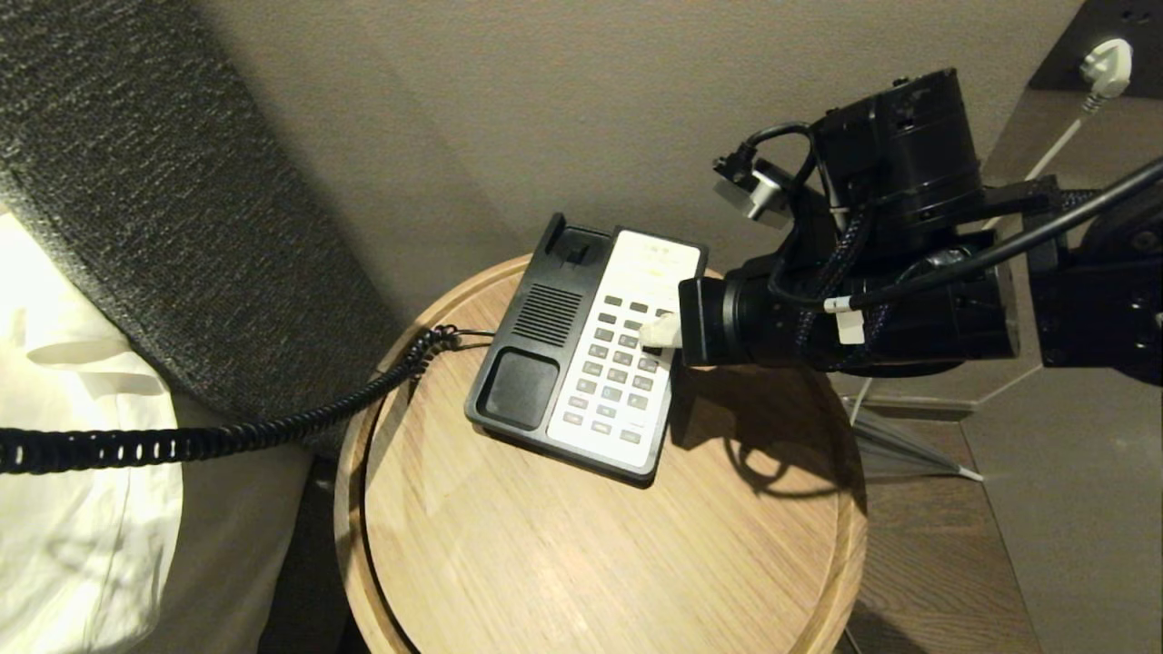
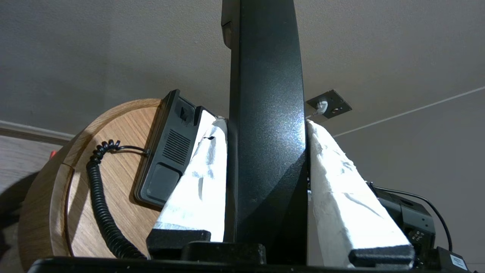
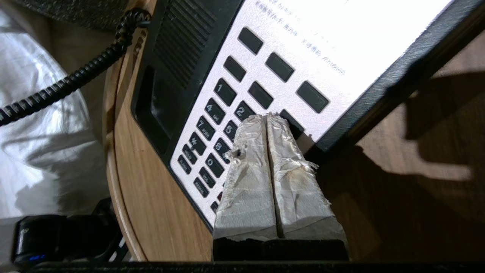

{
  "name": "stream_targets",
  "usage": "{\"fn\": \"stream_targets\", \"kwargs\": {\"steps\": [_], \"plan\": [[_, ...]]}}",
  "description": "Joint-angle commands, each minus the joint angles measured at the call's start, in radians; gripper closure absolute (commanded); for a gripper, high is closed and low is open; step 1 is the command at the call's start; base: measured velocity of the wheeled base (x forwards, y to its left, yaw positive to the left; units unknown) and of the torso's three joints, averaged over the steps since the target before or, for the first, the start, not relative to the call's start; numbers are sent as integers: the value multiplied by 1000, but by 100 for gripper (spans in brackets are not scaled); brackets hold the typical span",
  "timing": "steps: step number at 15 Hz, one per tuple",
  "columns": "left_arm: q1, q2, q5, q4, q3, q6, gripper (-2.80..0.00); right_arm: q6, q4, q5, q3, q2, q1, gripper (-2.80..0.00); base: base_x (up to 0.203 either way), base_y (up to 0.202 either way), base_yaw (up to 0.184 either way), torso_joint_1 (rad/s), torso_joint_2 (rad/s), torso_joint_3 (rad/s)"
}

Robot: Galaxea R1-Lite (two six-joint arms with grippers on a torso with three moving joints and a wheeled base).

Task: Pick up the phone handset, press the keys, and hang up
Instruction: Dial the number

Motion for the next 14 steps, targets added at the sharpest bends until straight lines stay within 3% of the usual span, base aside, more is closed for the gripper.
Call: {"fn": "stream_targets", "kwargs": {"steps": [1,14], "plan": [[0,-4,1,2,5,-4,0,2,8,2,1,-34,13,0,0,0,0,0,0,0],[0,-9,1,2,8,-8,0,11,14,-11,24,-22,49,0,0,0,0,0,0,0]]}}
